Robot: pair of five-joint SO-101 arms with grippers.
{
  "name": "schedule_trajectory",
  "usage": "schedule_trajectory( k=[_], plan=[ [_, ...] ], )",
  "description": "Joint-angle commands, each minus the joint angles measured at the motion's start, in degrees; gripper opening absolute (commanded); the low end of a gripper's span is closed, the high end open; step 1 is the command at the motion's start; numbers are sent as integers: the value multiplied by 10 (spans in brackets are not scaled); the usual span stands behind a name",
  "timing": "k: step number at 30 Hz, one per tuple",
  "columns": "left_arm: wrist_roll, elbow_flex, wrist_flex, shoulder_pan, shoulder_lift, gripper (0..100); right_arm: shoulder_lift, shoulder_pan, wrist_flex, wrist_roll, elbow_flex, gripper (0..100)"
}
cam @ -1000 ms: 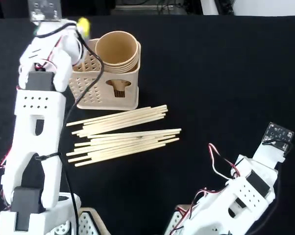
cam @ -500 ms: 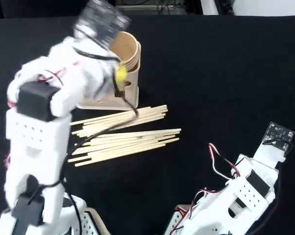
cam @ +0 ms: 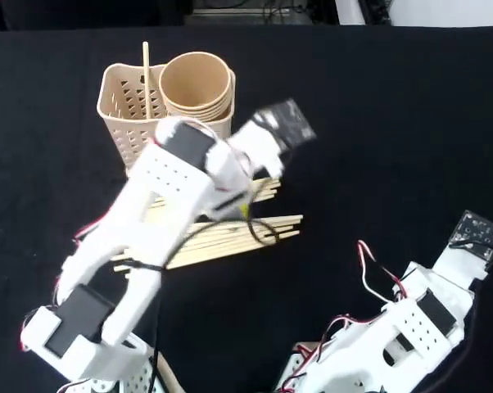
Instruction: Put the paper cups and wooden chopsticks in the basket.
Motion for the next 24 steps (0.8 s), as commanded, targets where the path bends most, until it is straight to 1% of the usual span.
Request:
schedule_trajectory(
  k=[1,5,9,12,14,17,21,24],
  plan=[
    [-5,105,-95,19,-25,248,-10,7,13,-15,-26,15],
    [-11,233,-215,21,-55,250,-10,6,13,-15,-25,15],
    [-79,354,-331,26,-97,251,-10,6,13,-15,-25,15],
    [-88,411,-404,50,-111,253,-10,-2,14,-15,-24,15],
    [-82,413,-433,63,-105,253,-10,-17,16,-15,-24,15],
    [-34,378,-458,66,-69,251,-10,-19,16,-15,-23,15],
    [-10,299,-462,65,27,251,-10,-19,16,-15,-23,15],
    [-6,204,-435,65,99,249,-10,-21,16,-15,-23,15]
  ],
)
